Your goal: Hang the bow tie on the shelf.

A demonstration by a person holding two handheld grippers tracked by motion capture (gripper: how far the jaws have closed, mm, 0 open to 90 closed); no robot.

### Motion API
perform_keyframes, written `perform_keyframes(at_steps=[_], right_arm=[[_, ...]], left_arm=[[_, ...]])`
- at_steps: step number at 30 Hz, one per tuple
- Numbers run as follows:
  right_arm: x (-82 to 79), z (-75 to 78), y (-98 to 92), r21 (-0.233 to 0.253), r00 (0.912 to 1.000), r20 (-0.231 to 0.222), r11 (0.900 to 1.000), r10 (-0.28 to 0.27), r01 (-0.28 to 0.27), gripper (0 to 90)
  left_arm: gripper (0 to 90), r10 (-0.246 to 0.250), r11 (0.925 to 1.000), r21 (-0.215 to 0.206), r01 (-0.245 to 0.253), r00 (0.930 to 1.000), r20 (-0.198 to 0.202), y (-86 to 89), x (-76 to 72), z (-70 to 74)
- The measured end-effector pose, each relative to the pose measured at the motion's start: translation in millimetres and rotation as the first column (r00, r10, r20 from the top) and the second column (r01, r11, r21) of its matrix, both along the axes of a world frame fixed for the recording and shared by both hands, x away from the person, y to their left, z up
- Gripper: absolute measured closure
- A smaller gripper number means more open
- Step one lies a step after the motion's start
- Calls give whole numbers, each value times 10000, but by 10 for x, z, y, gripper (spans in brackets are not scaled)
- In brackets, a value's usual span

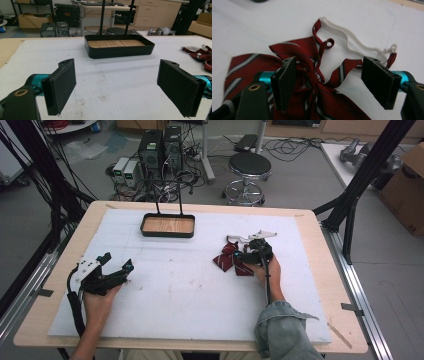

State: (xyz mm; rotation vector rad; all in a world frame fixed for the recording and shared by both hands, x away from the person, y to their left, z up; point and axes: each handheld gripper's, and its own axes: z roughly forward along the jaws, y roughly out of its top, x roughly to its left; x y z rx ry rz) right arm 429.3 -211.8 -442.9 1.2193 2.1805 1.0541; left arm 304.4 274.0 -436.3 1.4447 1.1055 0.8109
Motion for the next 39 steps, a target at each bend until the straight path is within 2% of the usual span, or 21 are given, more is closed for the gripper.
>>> perform_keyframes(at_steps=[3, 4, 5, 6, 8, 10, 11, 12, 13, 14, 15, 20, 21, 22, 23, 24, 28, 31, 36, 39], right_arm=[[18, -38, 10, -45, 9997, -224, 10000, 50, -51, 302], [37, -57, 33, -256, 9992, -379, 9996, 125, -135, 327], [37, -57, 33, -256, 9992, -379, 9996, 125, -135, 327], [67, -59, 50, -281, 9980, -597, 9994, 187, -204, 363], [72, -62, 60, -351, 9979, -602, 9991, 235, -256, 389], [76, -59, 77, -275, 9972, -567, 9983, 492, -509, 492], [76, -59, 77, -275, 9972, -567, 9983, 492, -509, 492], [71, -53, 96, -232, 9964, -601, 9979, 597, -612, 576], [68, -51, 111, -210, 9960, -601, 9975, 666, -679, 624], [68, -51, 111, -210, 9960, -601, 9975, 666, -679, 624], [66, -47, 144, -255, 9949, -596, 9962, 811, -827, 707], [69, -34, 183, -526, 9938, -465, 9932, 1011, -1035, 749], [60, -21, 211, -825, 9950, -236, 9917, 973, -989, 753], [60, -21, 211, -825, 9950, -236, 9917, 973, -989, 753], [55, -10, 230, -880, 9952, -45, 9913, 980, -980, 754], [44, 29, 282, -924, 9933, 348, 9900, 1105, -1069, 754], [47, 118, 433, -1104, 9868, 970, 9868, 1293, -1185, 755], [50, 169, 517, -1092, 9837, 1193, 9865, 1348, -1220, 755], [71, 294, 743, -1194, 9702, 1821, 9830, 1599, -1396, 754], [86, 344, 790, -1176, 9675, 1968, 9835, 1586, -1373, 755]], left_arm=[[159, -15, 10000, -11, 15, 10000, 18, -11, 1, 1], [159, -26, 10000, -19, 26, 10000, 26, -13, 2, 1], [159, -22, 10000, -34, 22, 10000, 33, -15, 4, 0], [160, -60, 10000, -8, 60, 10000, 11, -21, 9, -3], [160, -64, 10000, -10, 64, 10000, 17, -24, 12, -5], [161, -100, 9999, 25, 100, 9999, -16, -31, 16, -7], [161, -101, 9999, 17, 101, 9999, -13, -35, 18, -8], [161, -109, 9999, 16, 109, 9999, -13, -39, 19, -8], [161, -106, 9999, 21, 106, 9999, -8, -41, 20, -7], [161, -137, 9999, 54, 137, 9999, -9, -40, 19, -5], [161, -127, 9999, 26, 127, 9999, 7, -43, 19, -5], [162, -149, 9999, 41, 150, 9999, -14, -44, 19, -6], [162, -144, 9999, 30, 144, 9999, -9, -45, 18, -5], [162, -147, 9999, 37, 147, 9999, 0, -44, 18, -4], [162, -138, 9999, 29, 138, 9999, 8, -43, 18, -4], [162, -137, 9999, 23, 137, 9999, 8, -42, 18, -4], [162, -169, 9999, -20, 169, 9999, -6, -49, 21, -7], [162, -198, 9998, 1, 198, 9998, -10, -51, 20, -6], [162, -233, 9997, -8, 233, 9997, -11, -54, 21, -8], [162, -238, 9997, -11, 238, 9997, 9, -56, 22, -8]])
